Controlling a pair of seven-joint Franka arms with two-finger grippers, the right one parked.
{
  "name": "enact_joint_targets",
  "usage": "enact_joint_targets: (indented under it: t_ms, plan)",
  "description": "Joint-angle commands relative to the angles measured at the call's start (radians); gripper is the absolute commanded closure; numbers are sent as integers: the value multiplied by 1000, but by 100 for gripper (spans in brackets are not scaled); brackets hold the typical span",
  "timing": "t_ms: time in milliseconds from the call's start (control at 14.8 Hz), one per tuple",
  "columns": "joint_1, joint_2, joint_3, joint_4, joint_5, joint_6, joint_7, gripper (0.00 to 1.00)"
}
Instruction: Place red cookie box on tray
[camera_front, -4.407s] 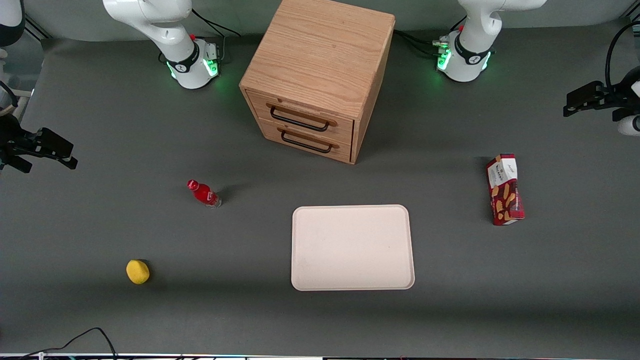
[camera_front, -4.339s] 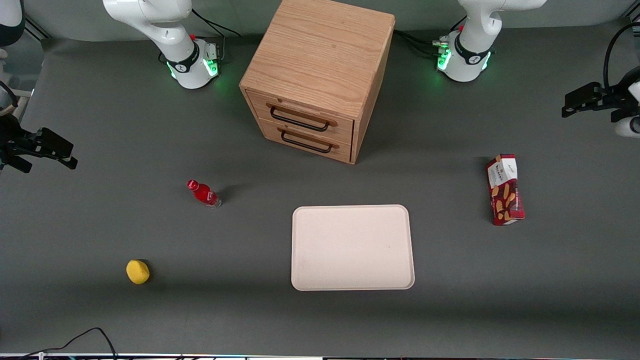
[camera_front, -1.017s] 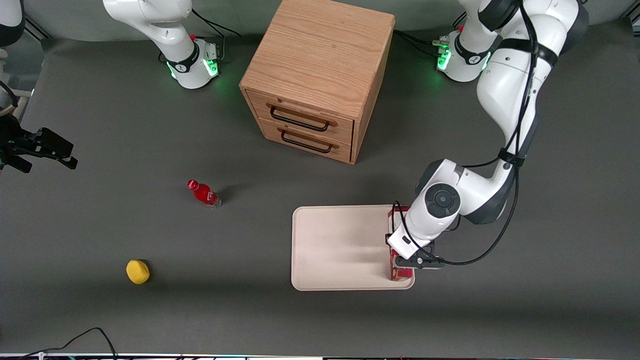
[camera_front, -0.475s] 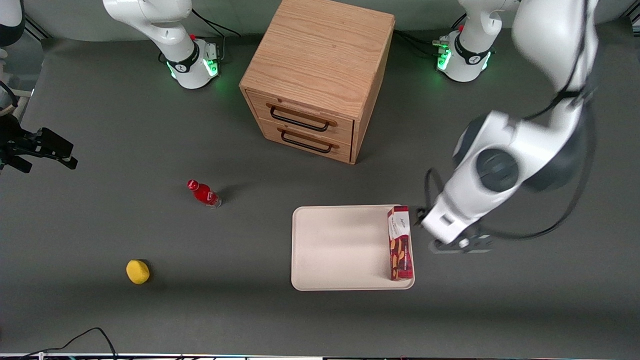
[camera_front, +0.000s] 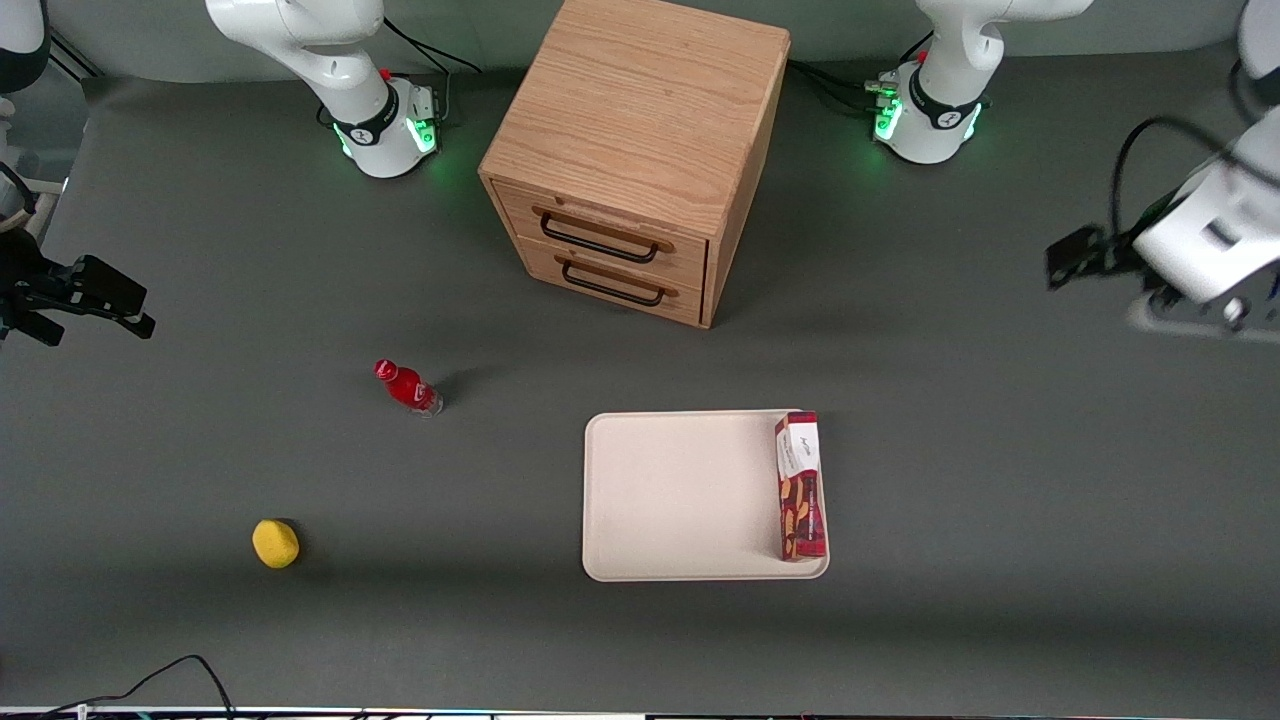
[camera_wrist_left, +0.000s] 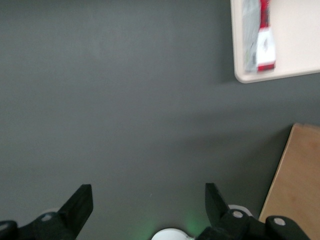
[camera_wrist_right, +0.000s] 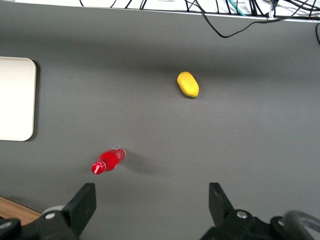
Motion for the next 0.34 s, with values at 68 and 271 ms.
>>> enact_joint_targets:
  t_ms: [68,271]
  plan:
    - [-14,-220,39,-316,-10,107,28,0]
    - [-14,-134,42,-162,-8,-7,41,0]
